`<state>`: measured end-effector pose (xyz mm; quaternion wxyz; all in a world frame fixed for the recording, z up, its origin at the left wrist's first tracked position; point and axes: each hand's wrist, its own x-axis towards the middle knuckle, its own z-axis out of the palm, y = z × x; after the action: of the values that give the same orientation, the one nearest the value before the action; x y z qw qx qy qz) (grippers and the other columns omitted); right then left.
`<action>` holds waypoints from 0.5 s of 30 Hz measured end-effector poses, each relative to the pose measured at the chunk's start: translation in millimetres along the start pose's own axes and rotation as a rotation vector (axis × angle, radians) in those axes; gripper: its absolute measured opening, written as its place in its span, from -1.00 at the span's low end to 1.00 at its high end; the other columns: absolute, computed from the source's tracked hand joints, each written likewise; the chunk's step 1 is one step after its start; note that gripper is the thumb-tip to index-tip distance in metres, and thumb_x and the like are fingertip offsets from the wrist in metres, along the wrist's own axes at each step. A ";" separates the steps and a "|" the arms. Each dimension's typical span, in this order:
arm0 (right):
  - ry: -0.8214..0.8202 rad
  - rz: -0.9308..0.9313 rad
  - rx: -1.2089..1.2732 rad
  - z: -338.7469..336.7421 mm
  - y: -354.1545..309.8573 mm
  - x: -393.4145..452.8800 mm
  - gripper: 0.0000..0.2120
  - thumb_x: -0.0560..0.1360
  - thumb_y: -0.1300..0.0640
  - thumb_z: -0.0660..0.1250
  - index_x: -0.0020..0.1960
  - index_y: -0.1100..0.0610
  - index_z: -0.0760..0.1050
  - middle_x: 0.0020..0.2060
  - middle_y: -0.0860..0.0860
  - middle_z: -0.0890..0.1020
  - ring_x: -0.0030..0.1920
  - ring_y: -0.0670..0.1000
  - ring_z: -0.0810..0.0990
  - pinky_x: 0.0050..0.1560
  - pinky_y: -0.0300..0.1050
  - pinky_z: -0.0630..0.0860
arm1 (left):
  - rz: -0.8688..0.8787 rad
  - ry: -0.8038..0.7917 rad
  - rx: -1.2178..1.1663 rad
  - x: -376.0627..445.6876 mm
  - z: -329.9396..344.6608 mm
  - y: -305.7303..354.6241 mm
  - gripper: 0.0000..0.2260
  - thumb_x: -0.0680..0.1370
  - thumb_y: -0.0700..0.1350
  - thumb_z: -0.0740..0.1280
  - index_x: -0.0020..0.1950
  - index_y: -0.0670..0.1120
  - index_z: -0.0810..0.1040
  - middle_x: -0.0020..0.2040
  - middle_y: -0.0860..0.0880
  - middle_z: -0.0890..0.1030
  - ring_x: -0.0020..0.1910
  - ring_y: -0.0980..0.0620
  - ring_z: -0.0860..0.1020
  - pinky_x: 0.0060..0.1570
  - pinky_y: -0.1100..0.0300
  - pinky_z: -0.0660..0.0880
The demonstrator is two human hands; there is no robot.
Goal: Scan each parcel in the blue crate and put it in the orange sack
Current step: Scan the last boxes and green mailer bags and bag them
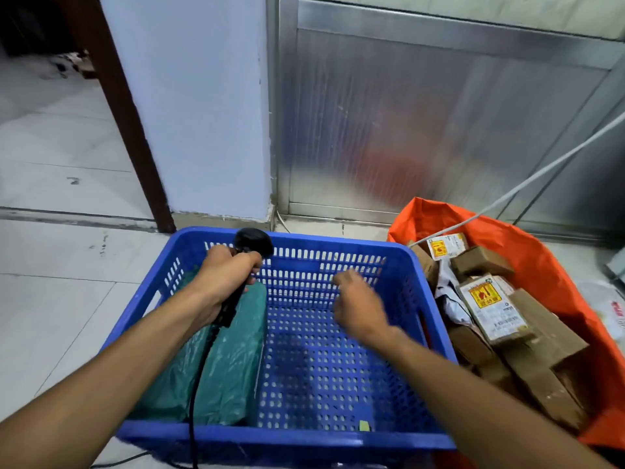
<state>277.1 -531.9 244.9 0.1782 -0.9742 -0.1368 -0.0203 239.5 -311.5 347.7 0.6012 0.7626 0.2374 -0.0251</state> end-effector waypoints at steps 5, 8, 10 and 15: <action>-0.451 -0.475 -0.330 85.8 -71.6 -29.0 -0.40 0.51 0.26 0.37 0.49 0.24 0.24 0.43 0.20 0.29 0.40 0.22 0.30 0.28 0.18 0.39 | 0.012 0.003 -0.022 -4.0 -7.0 2.4 -0.91 0.47 -0.23 0.33 -0.23 -0.19 0.57 -0.32 -0.14 0.57 -0.28 -0.05 0.51 -0.20 0.10 0.44; -0.563 -0.554 -0.441 115.9 -95.7 -31.7 -0.15 0.48 0.25 0.45 0.60 0.22 0.03 0.56 0.19 0.10 0.53 0.21 0.13 0.34 0.28 0.35 | 0.024 -0.012 -0.036 -6.3 -11.2 5.8 -0.93 0.48 -0.22 0.33 -0.16 -0.21 0.59 -0.30 -0.14 0.57 -0.28 -0.05 0.51 -0.19 0.11 0.42; -0.599 -0.561 -0.482 120.3 -106.1 -25.1 -0.11 0.49 0.27 0.44 0.62 0.21 -0.05 0.59 0.18 0.04 0.56 0.20 0.06 0.34 0.30 0.35 | 0.034 -0.010 -0.044 -6.9 -12.7 7.6 -0.90 0.48 -0.21 0.34 -0.12 -0.23 0.61 -0.31 -0.14 0.57 -0.30 -0.04 0.49 -0.19 0.11 0.41; -0.545 -0.624 -0.573 117.7 -118.2 0.8 -0.22 0.54 0.22 0.39 0.61 0.09 0.03 0.56 0.15 0.17 0.52 0.21 0.20 0.31 0.20 0.42 | 0.026 -0.078 -0.074 -12.5 -11.6 9.5 -0.88 0.47 -0.18 0.36 -0.11 -0.23 0.62 -0.35 -0.13 0.57 -0.36 -0.03 0.46 -0.18 0.11 0.40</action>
<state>244.4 -384.0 175.3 -0.1534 -0.8667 -0.4518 0.1457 229.3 -306.5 363.6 0.6379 0.7414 0.2049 -0.0382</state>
